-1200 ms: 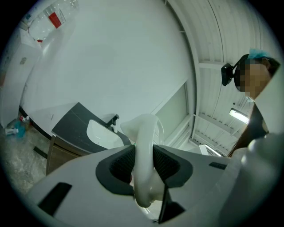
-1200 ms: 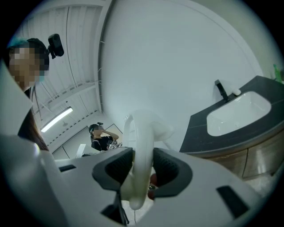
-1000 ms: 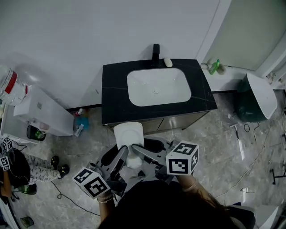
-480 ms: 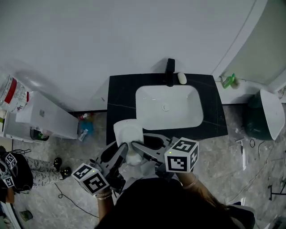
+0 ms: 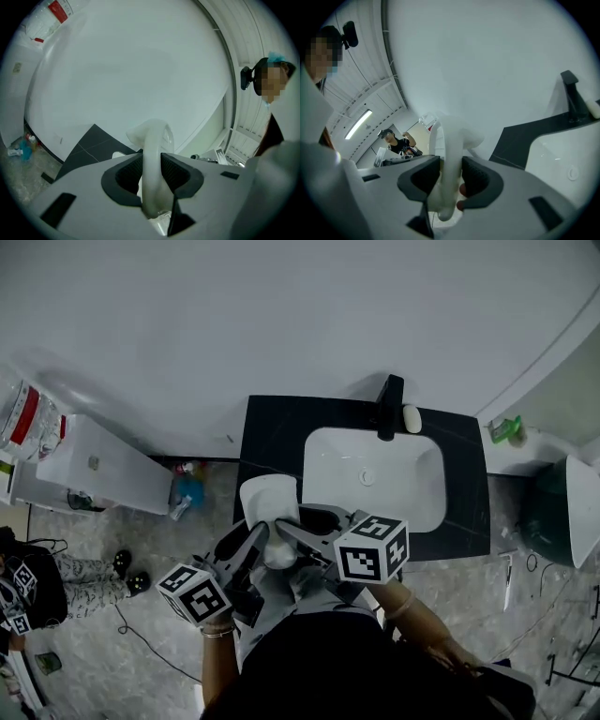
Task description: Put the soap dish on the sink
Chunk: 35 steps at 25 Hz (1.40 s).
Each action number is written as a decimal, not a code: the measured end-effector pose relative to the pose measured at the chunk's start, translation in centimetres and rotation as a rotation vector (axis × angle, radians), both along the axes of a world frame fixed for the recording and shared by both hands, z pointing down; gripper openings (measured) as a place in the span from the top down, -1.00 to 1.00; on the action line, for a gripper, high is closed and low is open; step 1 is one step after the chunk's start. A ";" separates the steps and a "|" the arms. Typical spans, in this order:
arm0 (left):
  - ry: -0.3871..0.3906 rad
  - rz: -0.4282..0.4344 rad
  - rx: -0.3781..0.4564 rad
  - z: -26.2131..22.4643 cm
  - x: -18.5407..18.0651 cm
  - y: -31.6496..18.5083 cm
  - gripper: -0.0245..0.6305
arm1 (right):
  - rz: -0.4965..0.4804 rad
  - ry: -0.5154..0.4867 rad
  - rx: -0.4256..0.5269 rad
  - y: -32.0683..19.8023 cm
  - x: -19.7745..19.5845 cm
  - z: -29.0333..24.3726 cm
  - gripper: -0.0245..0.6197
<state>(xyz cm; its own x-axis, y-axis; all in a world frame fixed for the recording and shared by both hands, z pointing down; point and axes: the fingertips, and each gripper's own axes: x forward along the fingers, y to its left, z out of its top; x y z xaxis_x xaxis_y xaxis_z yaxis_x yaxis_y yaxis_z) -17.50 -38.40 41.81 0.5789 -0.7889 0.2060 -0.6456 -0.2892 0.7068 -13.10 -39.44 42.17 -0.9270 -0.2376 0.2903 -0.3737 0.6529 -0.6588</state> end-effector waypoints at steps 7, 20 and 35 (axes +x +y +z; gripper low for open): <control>-0.044 0.009 -0.068 4.1 -3.2 -3.9 0.53 | -0.003 0.071 -0.037 -4.0 -3.2 4.1 0.50; -0.082 0.074 -0.237 15.8 -6.2 -11.0 0.53 | 0.021 0.187 -0.151 -11.0 -6.2 15.6 0.49; -0.128 0.135 -0.440 23.2 -6.1 -12.0 0.53 | -0.006 0.321 -0.192 -12.0 -6.3 22.8 0.49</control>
<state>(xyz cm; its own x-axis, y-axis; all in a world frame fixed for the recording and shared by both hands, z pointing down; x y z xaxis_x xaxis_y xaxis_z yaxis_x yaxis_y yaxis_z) -23.62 -50.39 65.01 0.6182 -0.5304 0.5801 -0.7128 -0.0671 0.6982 -19.35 -51.45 64.95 -0.7827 -0.1452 0.6053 -0.5776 0.5319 -0.6192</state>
